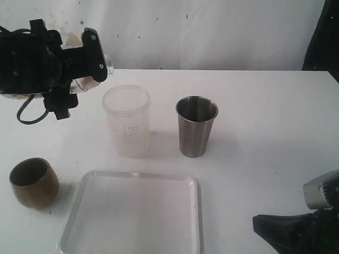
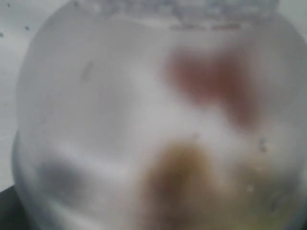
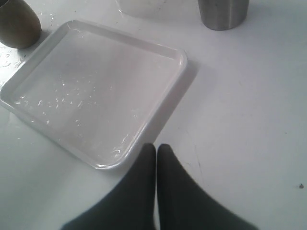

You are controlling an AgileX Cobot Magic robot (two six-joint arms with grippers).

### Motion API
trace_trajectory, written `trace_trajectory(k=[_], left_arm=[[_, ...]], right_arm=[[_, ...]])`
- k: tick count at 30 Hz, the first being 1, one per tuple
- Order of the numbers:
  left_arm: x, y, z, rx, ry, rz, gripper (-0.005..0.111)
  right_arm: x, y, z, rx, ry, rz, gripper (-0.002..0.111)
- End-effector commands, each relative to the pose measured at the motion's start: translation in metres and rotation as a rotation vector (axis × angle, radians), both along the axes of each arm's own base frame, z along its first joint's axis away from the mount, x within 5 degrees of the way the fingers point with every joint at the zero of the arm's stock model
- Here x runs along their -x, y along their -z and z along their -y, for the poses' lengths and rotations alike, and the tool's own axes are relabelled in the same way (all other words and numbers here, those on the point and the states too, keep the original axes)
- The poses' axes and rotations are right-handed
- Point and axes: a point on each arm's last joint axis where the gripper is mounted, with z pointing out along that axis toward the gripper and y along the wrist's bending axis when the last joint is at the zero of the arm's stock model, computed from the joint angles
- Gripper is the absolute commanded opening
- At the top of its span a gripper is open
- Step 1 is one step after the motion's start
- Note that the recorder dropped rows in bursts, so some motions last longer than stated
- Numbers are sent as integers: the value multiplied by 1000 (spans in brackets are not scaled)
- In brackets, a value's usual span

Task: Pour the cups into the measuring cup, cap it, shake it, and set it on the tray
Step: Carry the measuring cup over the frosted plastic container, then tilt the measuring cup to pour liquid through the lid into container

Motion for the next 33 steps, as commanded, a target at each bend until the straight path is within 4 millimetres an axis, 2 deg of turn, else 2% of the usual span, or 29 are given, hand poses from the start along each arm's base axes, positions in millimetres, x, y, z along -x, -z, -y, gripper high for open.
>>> trace_trajectory(k=[1, 5, 16, 23, 29, 33], left_arm=[[-5, -8, 0, -118, 20, 69, 0], [-7, -4, 0, -152, 21, 71, 0], [-7, -3, 20, -318, 138, 139, 0], [-9, -9, 19, -534, 204, 163, 0], [-9, -12, 20, -574, 208, 187, 0], [-9, -12, 19, -661, 230, 169, 0]], right_arm=[[0, 0, 1, 1, 2, 15, 0], [0, 0, 1, 1, 2, 15, 0], [0, 0, 1, 1, 2, 15, 0], [0, 0, 1, 1, 2, 15, 0], [0, 0, 1, 1, 2, 15, 0], [0, 0, 1, 1, 2, 15, 0]])
